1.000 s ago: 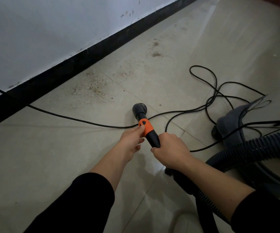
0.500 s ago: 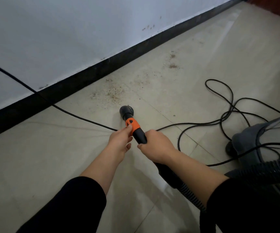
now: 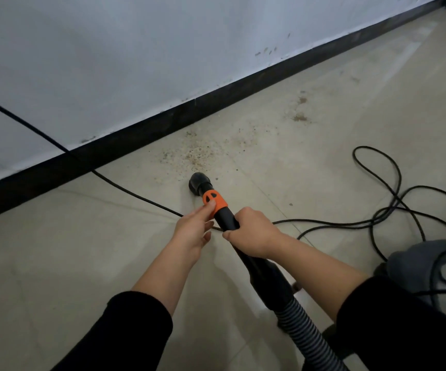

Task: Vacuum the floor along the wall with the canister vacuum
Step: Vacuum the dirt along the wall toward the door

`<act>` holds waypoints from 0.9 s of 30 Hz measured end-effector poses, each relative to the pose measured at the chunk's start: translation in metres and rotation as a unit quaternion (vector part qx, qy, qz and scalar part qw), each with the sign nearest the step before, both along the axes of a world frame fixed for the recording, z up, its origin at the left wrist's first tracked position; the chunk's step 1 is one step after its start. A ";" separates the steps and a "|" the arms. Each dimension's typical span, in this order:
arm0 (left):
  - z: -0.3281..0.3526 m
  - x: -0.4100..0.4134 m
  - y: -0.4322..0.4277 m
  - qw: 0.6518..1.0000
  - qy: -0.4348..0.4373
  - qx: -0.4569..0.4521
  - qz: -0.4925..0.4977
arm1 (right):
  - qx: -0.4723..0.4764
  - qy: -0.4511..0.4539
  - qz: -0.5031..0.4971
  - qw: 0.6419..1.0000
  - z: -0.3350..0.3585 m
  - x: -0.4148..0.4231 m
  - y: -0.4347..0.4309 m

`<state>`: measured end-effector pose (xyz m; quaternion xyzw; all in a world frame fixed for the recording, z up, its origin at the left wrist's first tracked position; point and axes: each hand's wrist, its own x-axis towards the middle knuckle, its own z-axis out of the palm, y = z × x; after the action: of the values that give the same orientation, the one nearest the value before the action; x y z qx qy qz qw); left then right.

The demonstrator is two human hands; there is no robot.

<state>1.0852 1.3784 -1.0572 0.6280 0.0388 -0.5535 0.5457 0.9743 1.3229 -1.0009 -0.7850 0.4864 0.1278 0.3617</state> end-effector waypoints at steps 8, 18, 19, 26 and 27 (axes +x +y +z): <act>0.009 -0.018 -0.046 0.999 -0.015 0.028 0.000 | 0.043 -0.035 -0.061 0.997 0.002 -0.020 -0.036; 0.004 -0.020 -0.073 0.998 0.038 0.039 -0.007 | 0.059 -0.049 -0.077 0.994 -0.004 -0.025 -0.060; 0.002 -0.017 -0.074 0.998 0.047 0.032 -0.009 | 0.057 -0.049 -0.071 0.995 -0.003 -0.021 -0.060; -0.021 0.022 -0.064 0.998 0.066 -0.004 -0.018 | 0.053 -0.011 -0.009 0.998 -0.001 0.017 -0.061; -0.025 0.028 -0.061 0.998 0.067 -0.004 -0.018 | 0.055 0.004 0.009 0.998 0.000 0.023 -0.060</act>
<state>1.1135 1.3176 -1.0818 0.5882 0.0618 -0.6043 0.5339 0.9976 1.2630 -1.0006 -0.7681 0.4726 0.1607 0.4011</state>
